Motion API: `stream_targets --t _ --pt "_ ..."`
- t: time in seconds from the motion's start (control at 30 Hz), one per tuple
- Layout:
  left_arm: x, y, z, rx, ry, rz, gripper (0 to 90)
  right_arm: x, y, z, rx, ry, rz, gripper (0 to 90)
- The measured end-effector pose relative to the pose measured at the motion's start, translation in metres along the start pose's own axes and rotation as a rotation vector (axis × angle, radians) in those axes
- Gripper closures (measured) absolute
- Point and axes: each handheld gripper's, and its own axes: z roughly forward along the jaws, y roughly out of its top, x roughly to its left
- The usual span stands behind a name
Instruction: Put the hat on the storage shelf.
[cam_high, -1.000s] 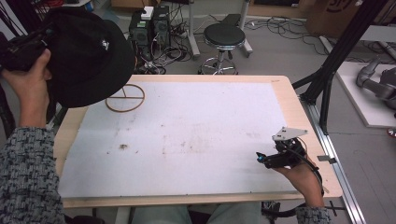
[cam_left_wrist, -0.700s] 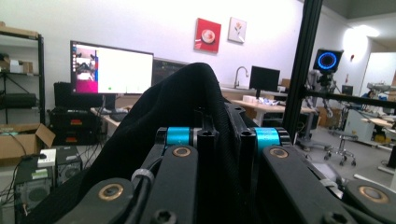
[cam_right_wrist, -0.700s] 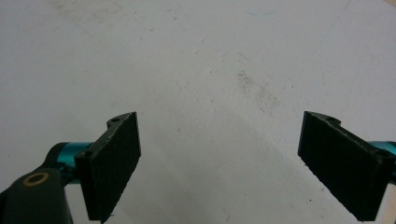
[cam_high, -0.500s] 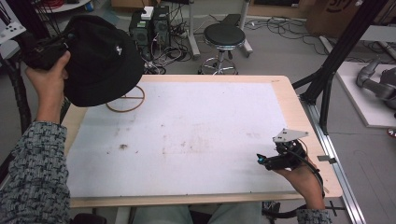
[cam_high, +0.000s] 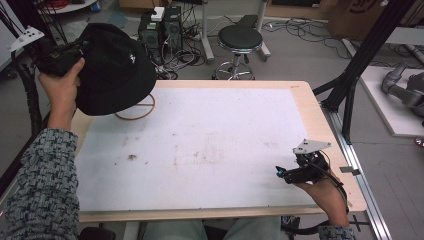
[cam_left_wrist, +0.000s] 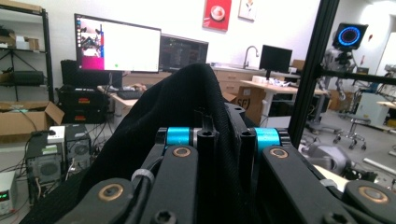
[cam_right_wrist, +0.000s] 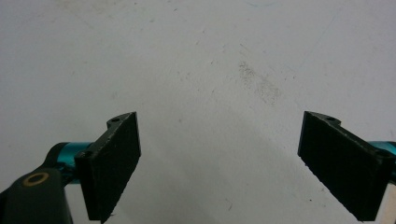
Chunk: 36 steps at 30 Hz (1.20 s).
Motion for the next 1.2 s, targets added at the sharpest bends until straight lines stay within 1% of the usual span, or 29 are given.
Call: stream_targets --t 0.07,0.23,0.37,0.57,0.73,0.77,0.83,0.9,1.0,1.07,1.13,1.2 --pt "0.001 -0.002 0.001 0.004 -0.001 0.0 83.8 0.0 0.0 0.0 -0.002 0.0 -0.002 12.9" --pt "0.003 -0.005 0.004 0.013 0.011 0.004 83.8 0.0 0.001 0.0 -0.006 -0.001 -0.003 12.9" --pt "0.003 -0.009 0.007 0.025 0.035 0.0 83.7 0.0 0.001 0.001 -0.004 0.003 -0.008 12.9" --pt "0.002 -0.012 0.012 0.027 0.054 0.007 83.7 0.001 0.003 0.0 -0.006 0.005 -0.007 12.9" --pt "0.006 -0.013 0.015 0.032 0.074 0.007 83.7 0.001 0.002 0.0 -0.003 0.006 -0.006 12.9" --pt "0.007 -0.014 0.016 0.03 0.077 -0.002 83.7 0.001 0.002 0.0 -0.005 0.008 -0.01 12.9" --pt "0.009 -0.015 0.017 0.029 0.082 -0.009 83.6 0.001 0.002 0.001 -0.005 0.007 -0.009 12.9" --pt "0.01 -0.016 0.018 0.034 0.085 -0.01 83.6 0.002 0.001 0.001 -0.001 0.007 -0.005 12.9" --pt "0.011 -0.018 0.02 0.028 0.081 -0.027 83.6 0.002 0.001 0.002 0.002 0.008 -0.006 12.9" --pt "0.011 -0.019 0.022 0.034 0.087 -0.014 83.6 0.002 0.0 0.002 0.006 0.007 -0.002 12.9" --pt "0.011 -0.02 0.024 0.036 0.087 -0.017 83.5 0.001 0.0 0.002 0.004 0.007 -0.004 12.9" --pt "0.011 -0.022 0.025 0.042 0.088 -0.012 83.4 0.001 -0.001 0.002 0.006 0.006 -0.002 12.9"
